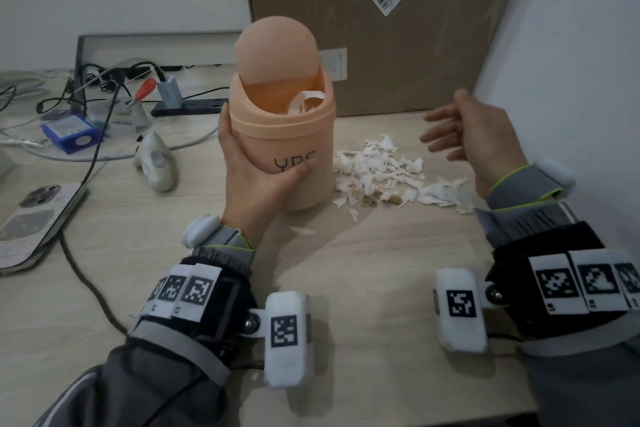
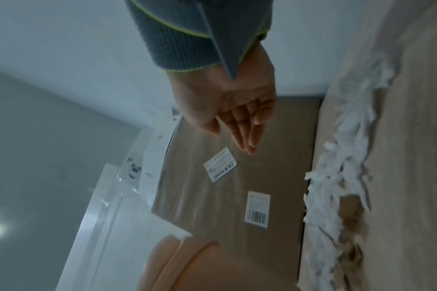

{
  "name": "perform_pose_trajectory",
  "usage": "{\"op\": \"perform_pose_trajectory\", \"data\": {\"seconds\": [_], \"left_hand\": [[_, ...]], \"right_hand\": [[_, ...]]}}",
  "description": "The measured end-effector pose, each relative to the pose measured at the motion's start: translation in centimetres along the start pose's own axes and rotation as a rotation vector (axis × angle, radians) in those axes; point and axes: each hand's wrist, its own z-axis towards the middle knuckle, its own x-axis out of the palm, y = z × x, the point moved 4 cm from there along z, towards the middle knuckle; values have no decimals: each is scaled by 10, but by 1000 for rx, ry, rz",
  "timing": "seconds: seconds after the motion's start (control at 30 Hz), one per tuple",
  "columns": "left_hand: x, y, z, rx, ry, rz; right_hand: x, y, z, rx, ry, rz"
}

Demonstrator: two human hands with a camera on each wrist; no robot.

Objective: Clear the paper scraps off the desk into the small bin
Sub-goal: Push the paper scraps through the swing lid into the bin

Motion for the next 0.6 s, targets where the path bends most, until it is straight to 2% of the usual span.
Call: {"op": "perform_pose_trajectory", "data": {"seconds": [0.07, 0.2, 0.3, 0.43, 0.6], "left_hand": [[0, 0, 0, -3, -19, -8], [-2, 2, 1, -5, -54, -16], [-4, 3, 2, -4, -57, -7], [-4, 3, 2, 1, -54, 11], [-4, 4, 2, 6, -49, 17]], "right_hand": [[-9, -18, 5, 114, 53, -114], [-17, -45, 4, 310, 276, -368], [-29, -59, 6, 414, 230, -452], [-45, -70, 7, 466, 161, -558], [-21, -67, 2, 438, 269, -405]]}}
